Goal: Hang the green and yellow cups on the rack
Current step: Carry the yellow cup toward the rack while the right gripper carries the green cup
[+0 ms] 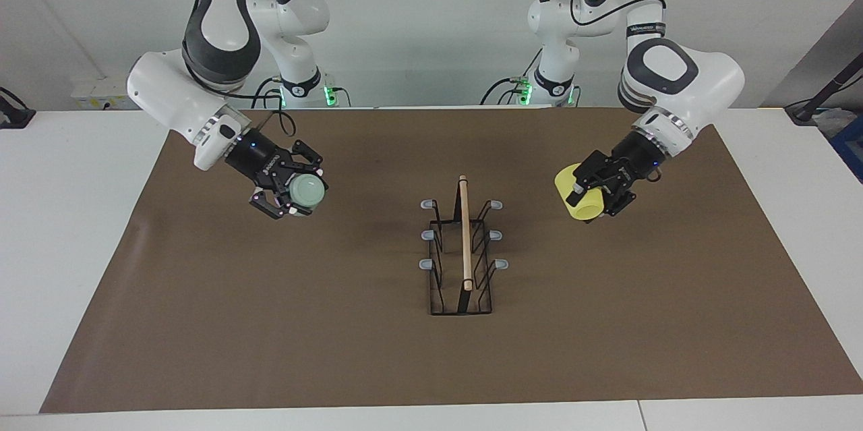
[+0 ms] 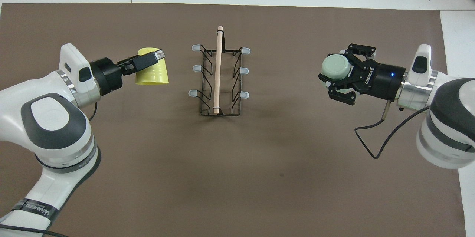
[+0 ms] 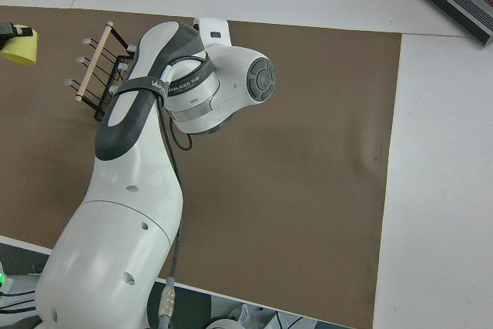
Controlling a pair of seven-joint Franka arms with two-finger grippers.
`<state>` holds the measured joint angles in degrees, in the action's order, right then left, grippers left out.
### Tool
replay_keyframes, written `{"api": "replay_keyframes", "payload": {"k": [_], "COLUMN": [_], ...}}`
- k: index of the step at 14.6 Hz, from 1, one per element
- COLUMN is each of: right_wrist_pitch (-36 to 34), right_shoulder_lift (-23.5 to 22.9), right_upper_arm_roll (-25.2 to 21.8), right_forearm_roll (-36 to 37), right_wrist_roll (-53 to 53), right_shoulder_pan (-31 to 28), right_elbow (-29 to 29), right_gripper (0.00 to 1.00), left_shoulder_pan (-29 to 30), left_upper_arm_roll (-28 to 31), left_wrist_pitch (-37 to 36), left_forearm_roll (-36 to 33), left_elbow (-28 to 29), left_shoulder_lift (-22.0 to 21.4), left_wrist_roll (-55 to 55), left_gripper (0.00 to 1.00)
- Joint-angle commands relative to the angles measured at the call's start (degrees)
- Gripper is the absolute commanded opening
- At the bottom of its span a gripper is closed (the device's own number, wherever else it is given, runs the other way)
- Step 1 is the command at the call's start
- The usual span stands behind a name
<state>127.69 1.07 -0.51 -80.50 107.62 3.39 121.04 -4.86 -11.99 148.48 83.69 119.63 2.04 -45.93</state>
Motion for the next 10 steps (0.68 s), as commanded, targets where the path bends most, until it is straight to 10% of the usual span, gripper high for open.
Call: {"api": "replay_keyframes", "payload": {"k": [1, 10], "right_wrist_pitch": [2.0, 13.1], "right_shoulder_lift": [3.0, 0.0], "right_upper_arm_roll": [0.5, 0.5], "right_forearm_roll": [-10.9, -56.9], "right_wrist_roll": [6.7, 29.7], "right_shoulder_pan": [1.6, 21.4], "right_elbow": [4.4, 7.7], "right_gripper": [0.0, 0.0], "left_shoulder_pan": [0.5, -0.4], "left_upper_arm_roll": [-4.1, -12.2], "left_wrist_pitch": [8.1, 25.1], "left_forearm_roll": [7.5, 26.3], "left_elbow": [2.4, 1.0], "left_shoulder_lift": [-1.5, 0.8], "left_wrist_roll": [-7.3, -23.5], "left_gripper": [0.0, 0.0]}}
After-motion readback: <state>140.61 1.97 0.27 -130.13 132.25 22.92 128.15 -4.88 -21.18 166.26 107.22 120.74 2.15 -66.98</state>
